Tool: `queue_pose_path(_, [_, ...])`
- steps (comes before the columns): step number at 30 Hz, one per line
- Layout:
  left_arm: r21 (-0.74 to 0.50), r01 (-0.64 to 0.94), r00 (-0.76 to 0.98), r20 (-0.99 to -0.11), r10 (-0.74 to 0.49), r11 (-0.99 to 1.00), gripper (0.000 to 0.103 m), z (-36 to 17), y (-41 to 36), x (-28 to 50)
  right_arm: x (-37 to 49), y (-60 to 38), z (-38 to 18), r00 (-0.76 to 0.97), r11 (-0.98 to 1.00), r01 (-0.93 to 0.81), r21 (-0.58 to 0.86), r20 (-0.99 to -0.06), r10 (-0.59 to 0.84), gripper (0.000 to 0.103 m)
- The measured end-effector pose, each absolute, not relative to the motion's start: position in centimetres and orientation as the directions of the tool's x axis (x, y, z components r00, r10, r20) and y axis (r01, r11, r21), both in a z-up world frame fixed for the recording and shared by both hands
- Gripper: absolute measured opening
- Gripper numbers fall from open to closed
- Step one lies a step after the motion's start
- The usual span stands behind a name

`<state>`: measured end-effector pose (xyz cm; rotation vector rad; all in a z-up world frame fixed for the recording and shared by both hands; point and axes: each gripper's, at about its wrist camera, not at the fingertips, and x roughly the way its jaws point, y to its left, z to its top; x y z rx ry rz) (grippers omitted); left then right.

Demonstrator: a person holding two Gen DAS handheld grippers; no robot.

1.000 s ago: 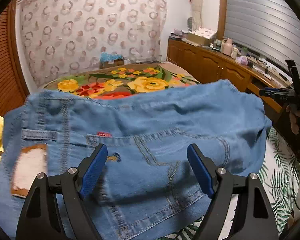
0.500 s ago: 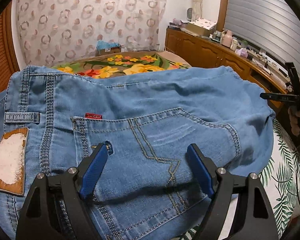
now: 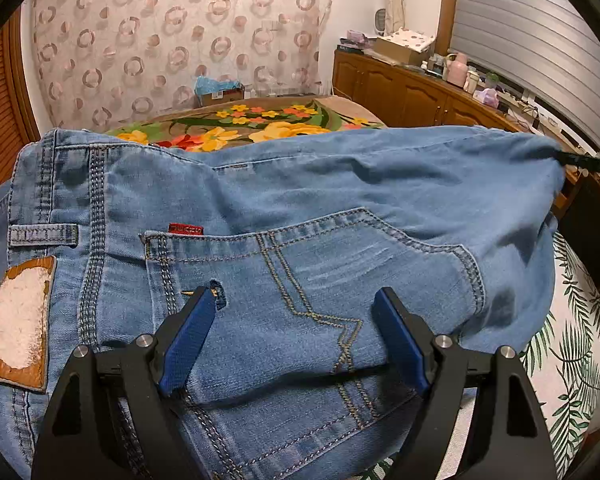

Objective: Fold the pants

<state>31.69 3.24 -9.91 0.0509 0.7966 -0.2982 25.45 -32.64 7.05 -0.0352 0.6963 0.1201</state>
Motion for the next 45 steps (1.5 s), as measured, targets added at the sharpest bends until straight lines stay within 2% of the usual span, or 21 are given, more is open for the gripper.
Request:
queue_pose_path(6, [-0.063,0.283,0.659,-0.712,-0.241,0.957,0.082,-10.1,3.4,31.5,24.8,-33.0,6.0,0.745,0.995,-0.099,0.023,-0.661,0.089,0.008])
queue_pose_path(7, [-0.063,0.283,0.659,-0.713,-0.241,0.957,0.082,-10.0,3.4,31.5,24.9,-32.8,5.5,0.738,0.995,-0.094,0.024,-0.669,0.086,0.012])
queue_pose_path(9, [-0.062,0.283,0.659,-0.713,-0.241,0.957,0.082,-10.0,3.4,31.6,25.2,-32.3,5.2,0.733,0.998,-0.062,0.022,-0.677,0.061,0.031])
queue_pose_path(11, [-0.062,0.283,0.659,-0.713,-0.241,0.957,0.082,-10.1,3.4,31.5,25.3,-32.0,5.0,0.730,0.998,-0.056,0.036,-0.680,0.065,0.036])
queue_pose_path(14, [-0.061,0.283,0.659,-0.713,-0.240,0.957,0.082,-10.1,3.3,31.5,25.2,-31.6,4.8,0.725,0.996,-0.066,0.057,-0.683,0.087,0.038])
queue_pose_path(24, [-0.062,0.283,0.658,-0.714,-0.241,0.957,0.082,-10.0,3.5,31.7,25.3,-31.9,4.1,0.708,0.998,-0.056,0.038,-0.703,0.067,0.038])
queue_pose_path(32, [-0.062,0.283,0.658,-0.714,-0.241,0.957,0.082,-10.1,3.5,31.6,30.4,-31.4,6.1,0.736,0.995,-0.086,0.054,-0.669,0.100,0.038])
queue_pose_path(38, [-0.061,0.283,0.658,-0.714,-0.240,0.957,0.082,-10.0,3.5,31.7,36.4,-29.6,4.5,0.685,0.986,-0.158,0.050,-0.714,0.146,0.038])
queue_pose_path(43, [-0.062,0.283,0.657,-0.714,-0.241,0.957,0.082,-9.9,3.5,31.7,39.6,-29.1,2.8,0.626,0.988,-0.157,-0.001,-0.773,0.099,0.038])
queue_pose_path(44, [-0.063,0.283,0.658,-0.714,-0.241,0.957,0.082,-9.9,3.4,31.6,39.9,-28.9,2.5,0.619,0.986,-0.166,-0.007,-0.779,0.098,0.035])
queue_pose_path(45, [-0.062,0.283,0.658,-0.713,-0.241,0.957,0.082,-9.9,3.5,31.7,40.1,-28.6,2.5,0.618,0.984,-0.176,-0.022,-0.781,0.093,0.018])
